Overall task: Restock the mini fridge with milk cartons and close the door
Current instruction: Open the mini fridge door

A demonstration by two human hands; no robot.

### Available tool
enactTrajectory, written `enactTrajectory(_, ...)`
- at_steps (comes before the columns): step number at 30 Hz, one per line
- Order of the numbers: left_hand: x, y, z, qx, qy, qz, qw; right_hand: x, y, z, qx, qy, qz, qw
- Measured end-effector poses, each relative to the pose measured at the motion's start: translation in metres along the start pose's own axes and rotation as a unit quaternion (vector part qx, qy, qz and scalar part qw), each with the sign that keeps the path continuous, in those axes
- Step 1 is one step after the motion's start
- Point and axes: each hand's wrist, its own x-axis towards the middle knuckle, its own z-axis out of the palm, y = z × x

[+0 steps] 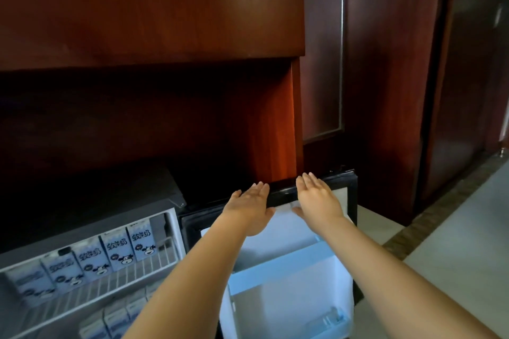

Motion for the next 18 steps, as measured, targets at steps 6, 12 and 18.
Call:
enactTrajectory(6,0.001,0.000,-0.010,-0.002,-0.004,-0.018,1.000,0.008,0.001,-0.017,-0.023,-0.059,-0.007,0.998)
enactTrajectory(12,-0.031,-0.013,-0.026,0.000,0.029,-0.039,0.999,-0.004,-0.019,-0.047,-0.035,-0.023,-0.061,0.997)
enactTrajectory(18,-0.102,-0.043,-0.048,0.009,0.021,-0.080,0.997,-0.030,-0.068,-0.094,-0.007,0.012,-0.155,0.988)
